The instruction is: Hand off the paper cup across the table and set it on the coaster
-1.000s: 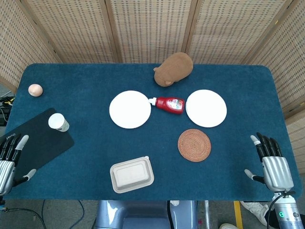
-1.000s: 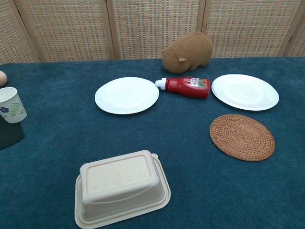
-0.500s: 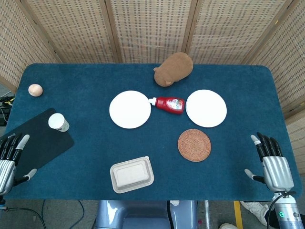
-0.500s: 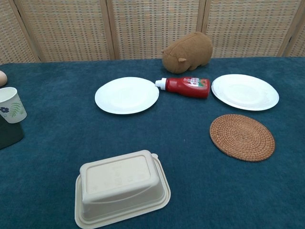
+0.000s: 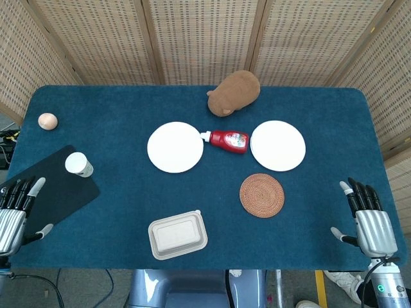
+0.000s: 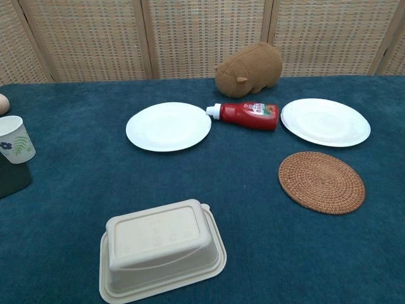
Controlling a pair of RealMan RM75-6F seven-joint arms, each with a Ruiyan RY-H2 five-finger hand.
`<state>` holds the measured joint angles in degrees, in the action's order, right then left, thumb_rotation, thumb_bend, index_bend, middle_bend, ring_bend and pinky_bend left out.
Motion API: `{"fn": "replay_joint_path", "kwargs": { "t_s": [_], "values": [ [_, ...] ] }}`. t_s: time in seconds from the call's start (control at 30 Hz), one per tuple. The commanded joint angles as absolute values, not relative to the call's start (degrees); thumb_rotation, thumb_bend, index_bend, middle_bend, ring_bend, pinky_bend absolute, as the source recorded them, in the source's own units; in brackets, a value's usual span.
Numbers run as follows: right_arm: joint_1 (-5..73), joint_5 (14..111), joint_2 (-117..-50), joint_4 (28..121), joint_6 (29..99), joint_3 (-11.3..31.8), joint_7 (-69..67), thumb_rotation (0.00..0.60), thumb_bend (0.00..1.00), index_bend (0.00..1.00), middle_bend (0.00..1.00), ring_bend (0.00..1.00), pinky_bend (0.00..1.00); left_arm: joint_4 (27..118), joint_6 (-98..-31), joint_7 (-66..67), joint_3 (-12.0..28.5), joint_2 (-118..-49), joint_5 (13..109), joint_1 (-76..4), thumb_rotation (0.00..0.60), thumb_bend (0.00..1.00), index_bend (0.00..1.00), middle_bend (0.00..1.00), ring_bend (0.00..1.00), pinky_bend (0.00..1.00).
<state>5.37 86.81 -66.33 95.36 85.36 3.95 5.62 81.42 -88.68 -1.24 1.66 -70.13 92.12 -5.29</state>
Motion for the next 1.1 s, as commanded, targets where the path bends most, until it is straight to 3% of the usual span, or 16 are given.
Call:
{"fn": "replay_joint_path", "kwargs": {
  "t_s": [0.03,0.23,0.7,1.1],
  "values": [
    [5.3,86.88,-66.28,95.32,85.54,3.99,5.47,0.6,0.02,0.0,0.0,0.0,0.0,80.7,-84.71,0.4,3.62,-68.65,89.68,-8.03,0.6,0.15,0.0,0.0,0.0,0.0],
    [5.33,86.71,-66.22,95.29,85.46,4.09,5.34,0.6,0.02,0.0,0.0,0.0,0.0,80.88,-79.65,2.12,5.9,-66.94,85.92,-10.98,0.6,0.15,0.0,0.0,0.0,0.0],
    [5.5,86.12,-66.33,95.23,84.75,4.1,5.64,0.6,0.02,0.0,0.0,0.0,0.0,79.05,-56.64,3.17,8.08,-63.39,75.71,-21.9,0.6,0.15,0.0,0.0,0.0,0.0],
    [5.65,85.21,-66.32,94.82,83.98,4.25,5.06,0.6,0.02,0.0,0.0,0.0,0.0,73.56,-43.63,9.79,8.55,-64.64,66.46,-29.36,0.6,0.15,0.0,0.0,0.0,0.0]
  ]
}}
